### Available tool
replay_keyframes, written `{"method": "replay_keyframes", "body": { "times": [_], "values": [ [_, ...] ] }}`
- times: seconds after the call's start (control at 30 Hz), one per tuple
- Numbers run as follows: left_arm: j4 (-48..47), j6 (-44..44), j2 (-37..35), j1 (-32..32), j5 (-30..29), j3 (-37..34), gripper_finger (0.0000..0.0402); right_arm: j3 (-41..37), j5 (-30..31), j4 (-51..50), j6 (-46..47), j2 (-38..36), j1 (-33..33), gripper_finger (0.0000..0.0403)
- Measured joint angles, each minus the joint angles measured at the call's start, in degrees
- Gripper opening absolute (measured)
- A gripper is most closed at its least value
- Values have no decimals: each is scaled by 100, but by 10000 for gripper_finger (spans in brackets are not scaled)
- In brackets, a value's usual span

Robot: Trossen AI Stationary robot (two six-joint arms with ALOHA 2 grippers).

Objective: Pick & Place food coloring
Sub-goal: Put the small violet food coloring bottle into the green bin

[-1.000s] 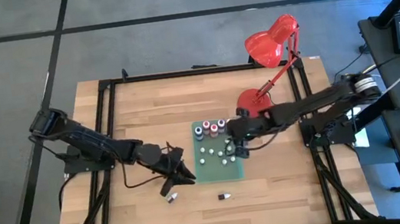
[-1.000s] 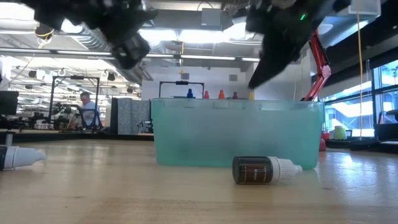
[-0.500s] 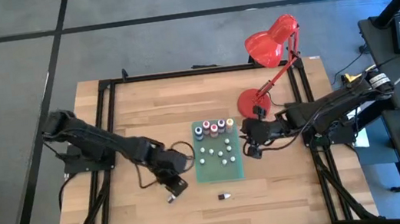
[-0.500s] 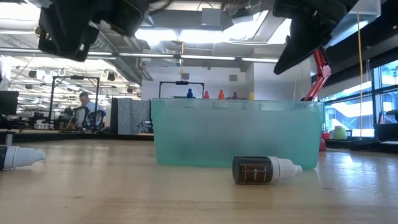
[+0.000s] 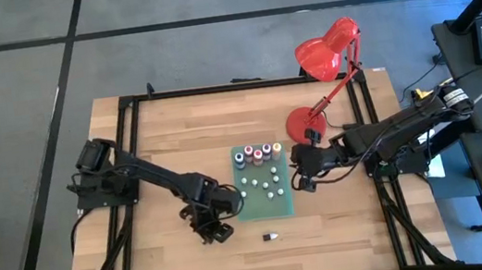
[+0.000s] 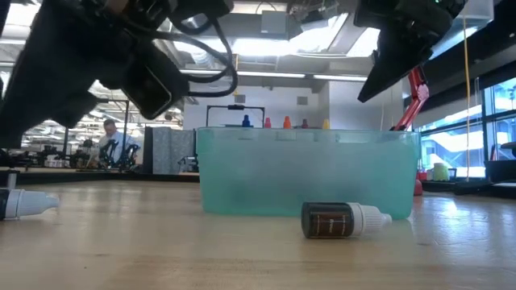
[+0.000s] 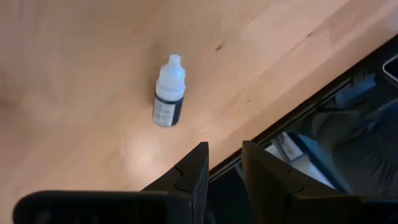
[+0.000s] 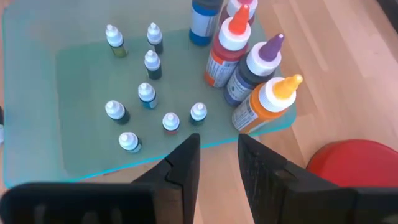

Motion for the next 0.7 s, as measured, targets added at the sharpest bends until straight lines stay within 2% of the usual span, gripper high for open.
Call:
{"method": "replay_keyframes", "body": {
  "times": [0.13,0.33,0.6,0.7],
  "values": [
    [12,731,3,84,-163,0,91,0,-27,-149,8,24,0,110],
    [46,1330,-34,58,-410,0,93,0,-47,-220,8,24,0,110],
    [47,911,-34,52,-432,0,96,0,-49,-251,-20,24,0,110],
    [46,886,-34,54,-722,0,109,0,-49,-261,-40,24,0,110]
  ]
}}
